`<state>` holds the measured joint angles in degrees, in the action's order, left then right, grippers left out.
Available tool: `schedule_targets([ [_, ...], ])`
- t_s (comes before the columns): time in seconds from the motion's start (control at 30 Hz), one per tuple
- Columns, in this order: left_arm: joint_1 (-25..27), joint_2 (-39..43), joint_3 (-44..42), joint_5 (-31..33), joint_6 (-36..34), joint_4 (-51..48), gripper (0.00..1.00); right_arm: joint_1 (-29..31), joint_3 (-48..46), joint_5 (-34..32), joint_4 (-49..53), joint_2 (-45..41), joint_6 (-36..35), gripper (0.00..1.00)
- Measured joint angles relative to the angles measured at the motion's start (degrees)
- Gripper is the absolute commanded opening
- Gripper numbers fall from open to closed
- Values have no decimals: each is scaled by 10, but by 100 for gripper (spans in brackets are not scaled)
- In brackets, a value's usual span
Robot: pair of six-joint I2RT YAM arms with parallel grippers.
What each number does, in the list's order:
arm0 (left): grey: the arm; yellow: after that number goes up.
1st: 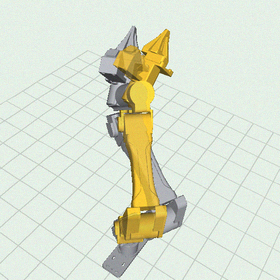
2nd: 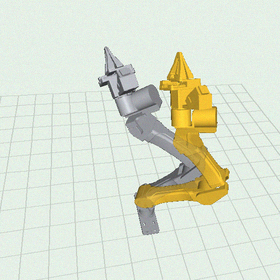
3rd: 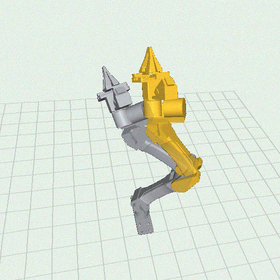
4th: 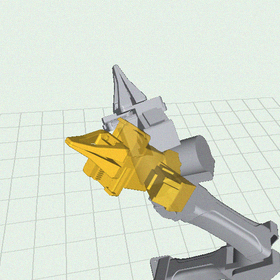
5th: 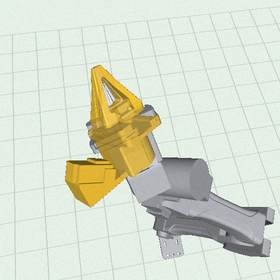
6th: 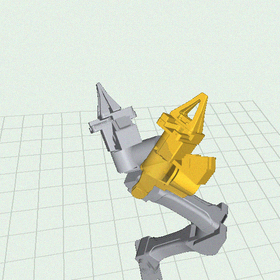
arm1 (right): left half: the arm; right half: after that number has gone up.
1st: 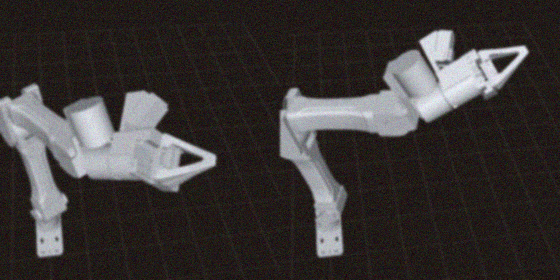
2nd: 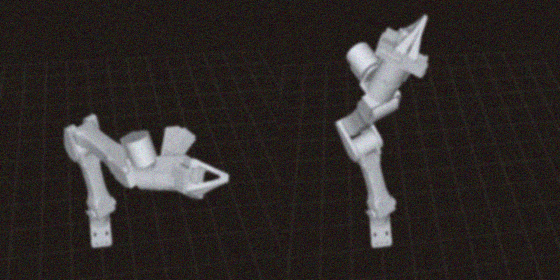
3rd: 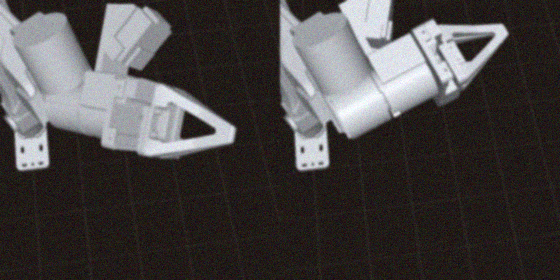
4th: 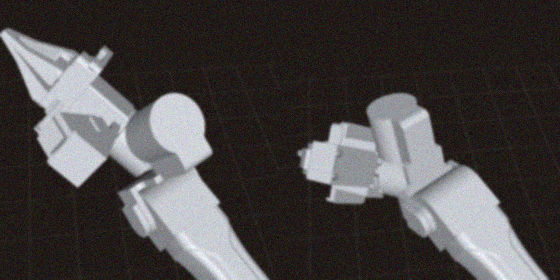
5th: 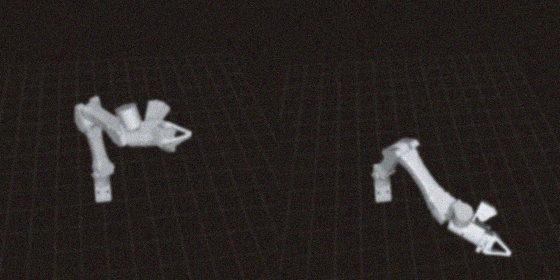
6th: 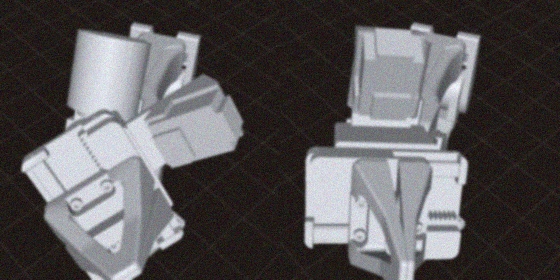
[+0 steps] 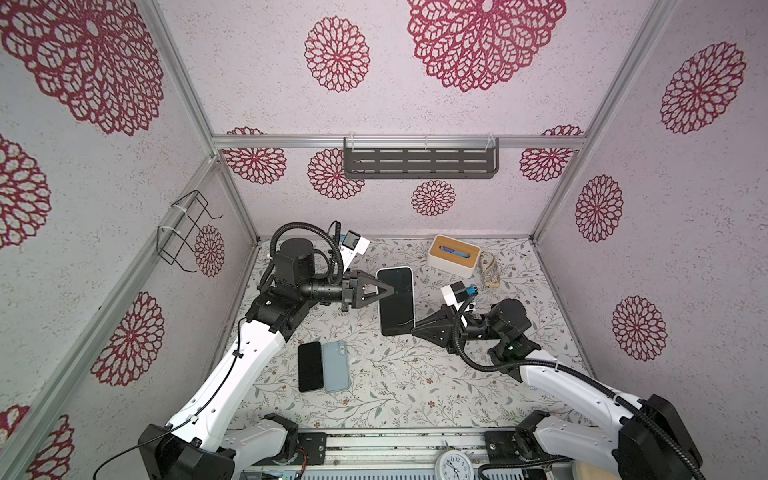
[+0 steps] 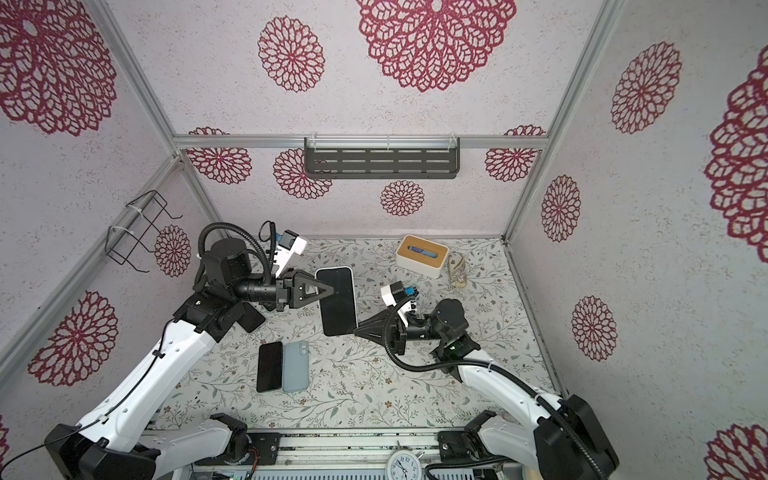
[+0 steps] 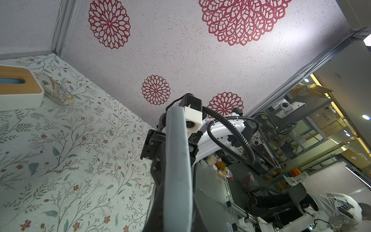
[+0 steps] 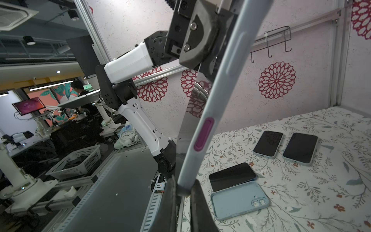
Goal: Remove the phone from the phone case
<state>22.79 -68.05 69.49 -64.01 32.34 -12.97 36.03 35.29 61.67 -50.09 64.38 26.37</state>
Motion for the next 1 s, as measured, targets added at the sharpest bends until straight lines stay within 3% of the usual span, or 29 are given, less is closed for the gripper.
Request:
schedule_targets([
  [0.27,9,-2,30,10,-23,-17,0,0,111,47,239,12,-256,0],
  [0.4,18,-5,31,19,-25,-12,0,0,132,46,309,15,-337,0],
  [0.7,32,-29,24,33,-12,18,0,6,128,-15,354,11,-442,0],
  [1.0,50,-28,22,48,7,39,0,7,84,-108,288,-10,-445,0],
])
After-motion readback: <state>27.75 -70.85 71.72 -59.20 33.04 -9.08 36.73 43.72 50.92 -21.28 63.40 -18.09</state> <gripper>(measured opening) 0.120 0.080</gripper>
